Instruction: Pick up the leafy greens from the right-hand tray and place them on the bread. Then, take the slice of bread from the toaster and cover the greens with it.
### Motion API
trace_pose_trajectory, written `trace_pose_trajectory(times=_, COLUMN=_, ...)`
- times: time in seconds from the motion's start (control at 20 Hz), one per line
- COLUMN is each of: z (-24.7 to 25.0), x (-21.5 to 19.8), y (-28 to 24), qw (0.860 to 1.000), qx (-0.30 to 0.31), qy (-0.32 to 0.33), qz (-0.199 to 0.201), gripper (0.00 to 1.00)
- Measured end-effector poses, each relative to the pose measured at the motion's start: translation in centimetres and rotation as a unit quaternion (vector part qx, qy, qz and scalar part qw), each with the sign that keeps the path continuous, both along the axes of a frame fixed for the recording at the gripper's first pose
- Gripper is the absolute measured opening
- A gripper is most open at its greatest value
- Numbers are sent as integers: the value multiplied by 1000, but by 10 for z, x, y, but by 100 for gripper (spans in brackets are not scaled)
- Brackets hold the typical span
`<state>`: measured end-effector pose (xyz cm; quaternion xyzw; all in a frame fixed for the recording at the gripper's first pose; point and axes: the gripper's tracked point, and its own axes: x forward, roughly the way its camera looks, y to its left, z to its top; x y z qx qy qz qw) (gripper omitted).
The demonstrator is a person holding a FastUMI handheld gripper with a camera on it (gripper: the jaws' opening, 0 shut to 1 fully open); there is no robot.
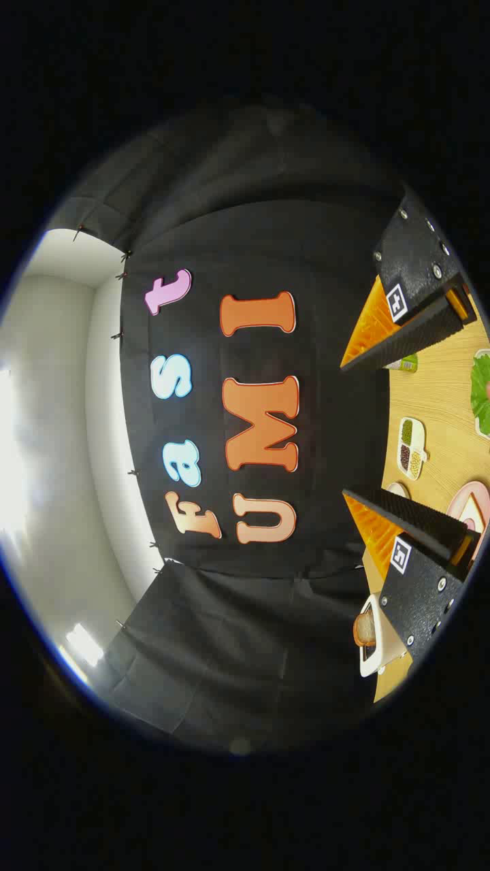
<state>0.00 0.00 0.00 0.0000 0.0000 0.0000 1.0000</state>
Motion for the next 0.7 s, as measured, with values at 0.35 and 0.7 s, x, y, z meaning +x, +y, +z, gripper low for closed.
trace_pose_trajectory(times=0.35, z=-9, x=4, y=7, qw=1000, qx=-1, qy=6, qz=7, gripper=98)
trace_pose_trajectory(times=0.7, z=-14, x=3, y=14, qw=1000, qx=-10, qy=10, qz=17, gripper=98)
